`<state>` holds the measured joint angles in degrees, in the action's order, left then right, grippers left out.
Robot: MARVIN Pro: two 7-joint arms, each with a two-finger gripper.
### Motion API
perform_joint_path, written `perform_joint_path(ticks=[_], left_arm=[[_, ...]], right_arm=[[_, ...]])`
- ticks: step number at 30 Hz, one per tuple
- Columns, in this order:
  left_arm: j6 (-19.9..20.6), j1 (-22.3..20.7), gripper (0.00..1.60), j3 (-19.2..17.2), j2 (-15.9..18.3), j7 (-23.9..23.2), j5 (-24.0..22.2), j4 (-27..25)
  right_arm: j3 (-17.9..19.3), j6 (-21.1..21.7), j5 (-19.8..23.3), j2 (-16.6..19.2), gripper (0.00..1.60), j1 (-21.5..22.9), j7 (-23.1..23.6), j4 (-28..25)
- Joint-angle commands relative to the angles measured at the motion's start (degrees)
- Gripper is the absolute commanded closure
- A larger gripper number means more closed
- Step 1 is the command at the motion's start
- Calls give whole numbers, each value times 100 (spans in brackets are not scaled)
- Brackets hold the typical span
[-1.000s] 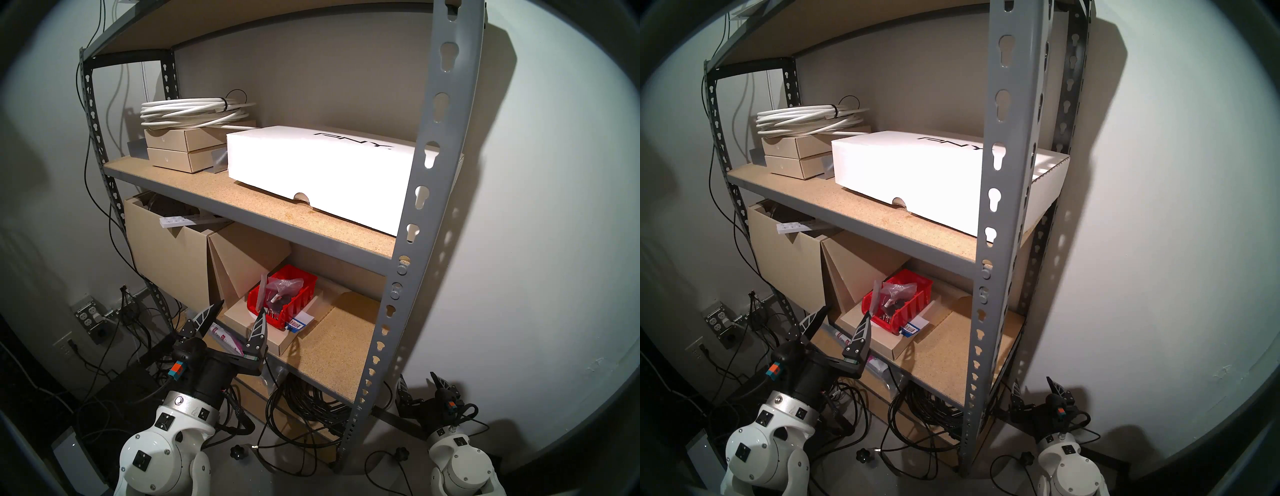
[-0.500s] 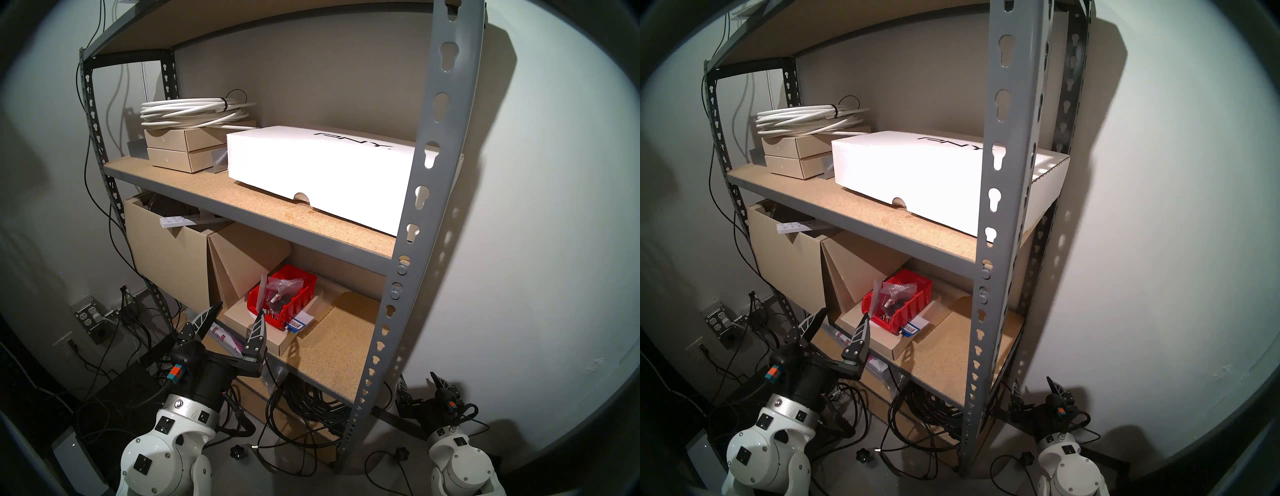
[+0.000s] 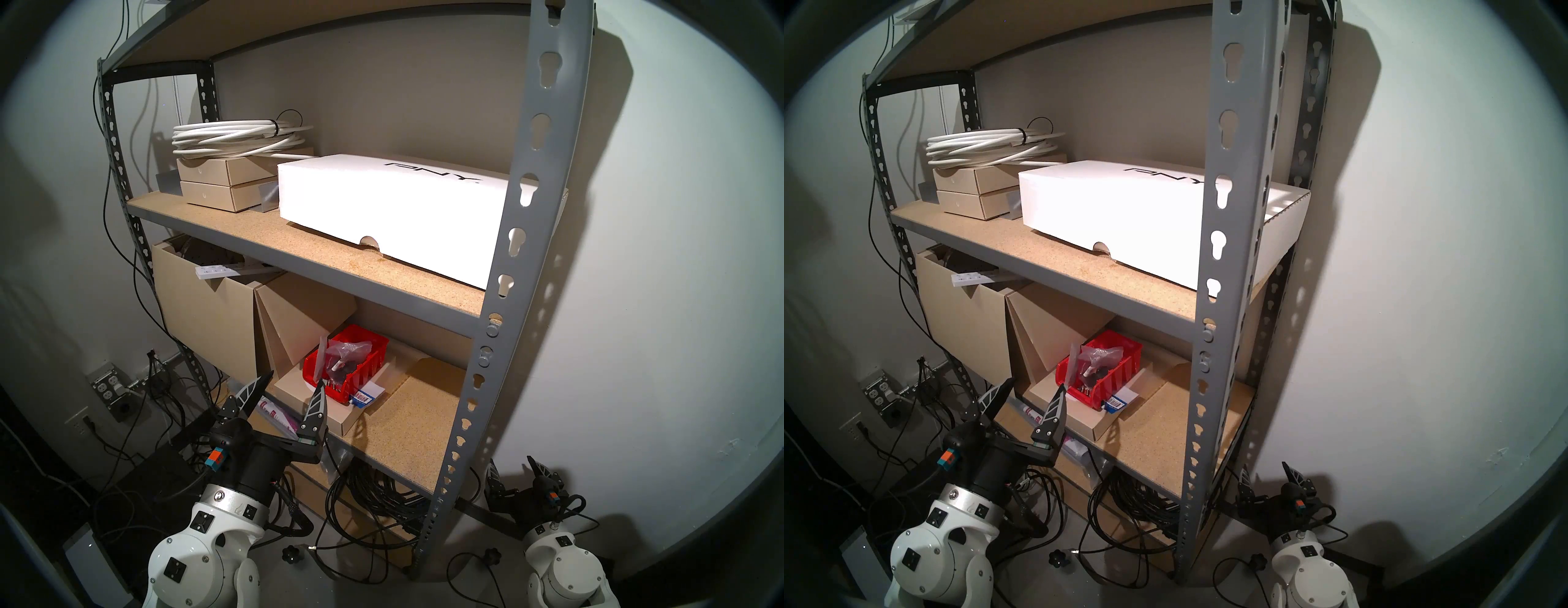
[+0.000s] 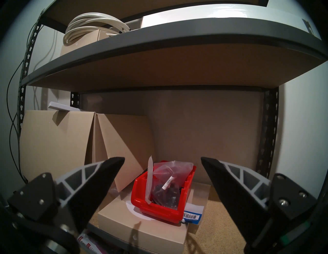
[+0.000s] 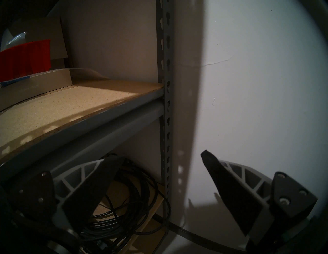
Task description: Organize the rack shelf by putting things into a case
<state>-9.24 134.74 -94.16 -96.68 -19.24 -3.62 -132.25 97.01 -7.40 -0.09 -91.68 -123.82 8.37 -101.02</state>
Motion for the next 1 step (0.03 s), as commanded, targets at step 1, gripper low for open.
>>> perform_joint_path(ticks=[1], left_arm=[[-61,-18,0,-11,12,-8,9,-101]], right_arm=[[0,-10,3,-4,0,4,-3,-112]])
